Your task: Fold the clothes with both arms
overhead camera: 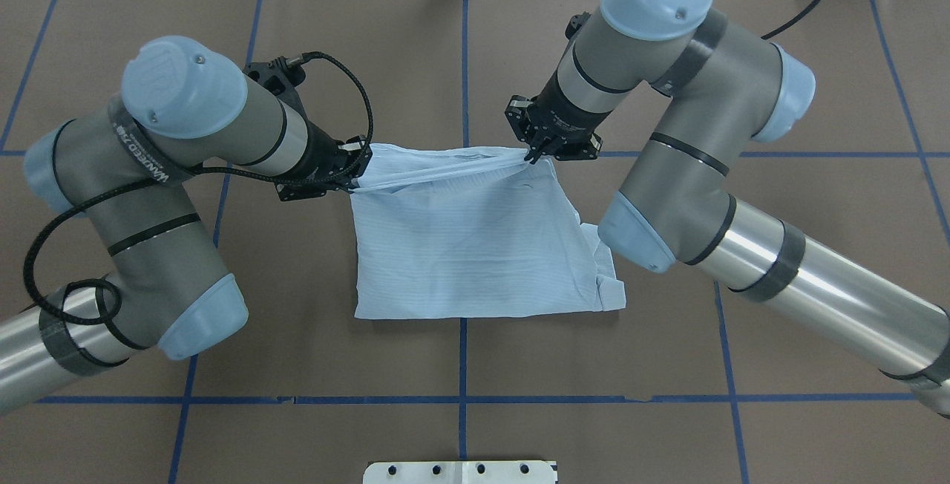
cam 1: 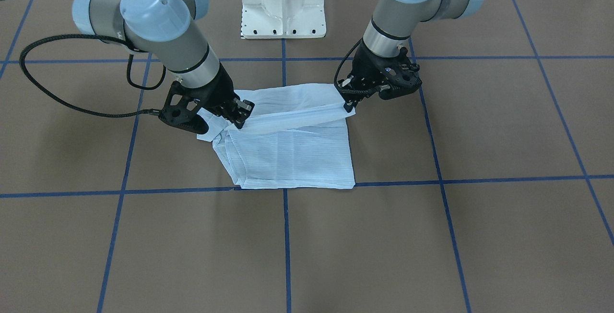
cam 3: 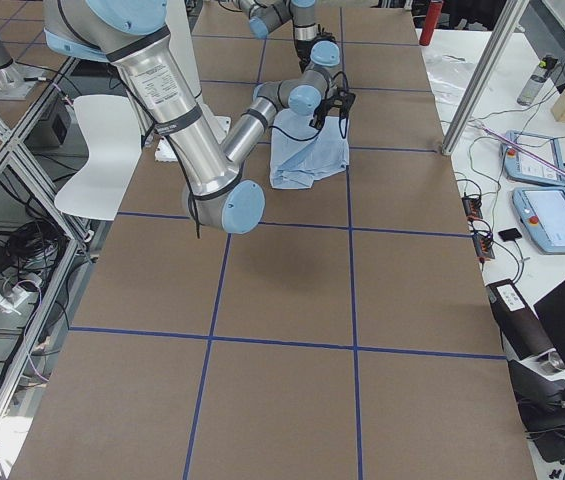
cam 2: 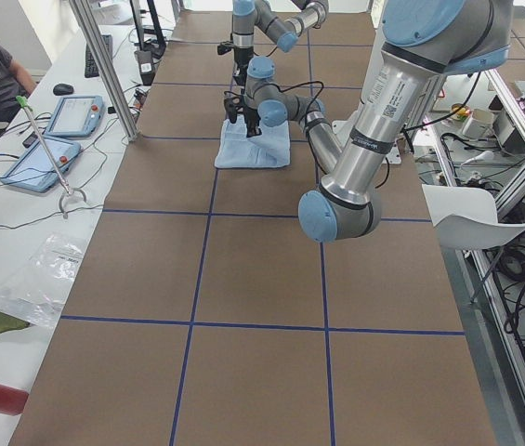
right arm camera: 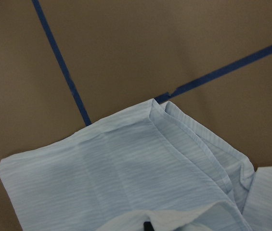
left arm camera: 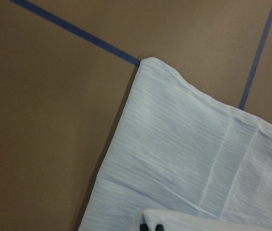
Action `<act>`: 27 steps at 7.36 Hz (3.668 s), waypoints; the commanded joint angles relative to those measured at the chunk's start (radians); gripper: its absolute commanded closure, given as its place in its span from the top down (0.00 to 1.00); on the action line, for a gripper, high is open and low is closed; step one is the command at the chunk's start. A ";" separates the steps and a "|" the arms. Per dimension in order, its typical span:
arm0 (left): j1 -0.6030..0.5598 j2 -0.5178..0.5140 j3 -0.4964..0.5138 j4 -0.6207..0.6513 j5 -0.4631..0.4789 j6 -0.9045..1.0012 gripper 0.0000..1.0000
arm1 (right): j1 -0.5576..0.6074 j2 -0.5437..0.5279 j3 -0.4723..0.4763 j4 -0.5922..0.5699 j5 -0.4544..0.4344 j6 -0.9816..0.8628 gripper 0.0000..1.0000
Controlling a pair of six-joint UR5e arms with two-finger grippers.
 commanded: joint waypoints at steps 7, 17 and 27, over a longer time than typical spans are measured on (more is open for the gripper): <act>-0.035 -0.091 0.332 -0.276 0.004 0.006 0.00 | 0.022 0.141 -0.444 0.292 -0.022 -0.028 0.00; -0.114 -0.087 0.338 -0.198 0.009 0.012 1.00 | 0.059 0.118 -0.345 0.309 -0.006 -0.030 1.00; -0.781 0.482 -0.006 0.071 -0.247 1.509 1.00 | 0.694 -0.451 -0.062 -0.231 0.149 -1.625 1.00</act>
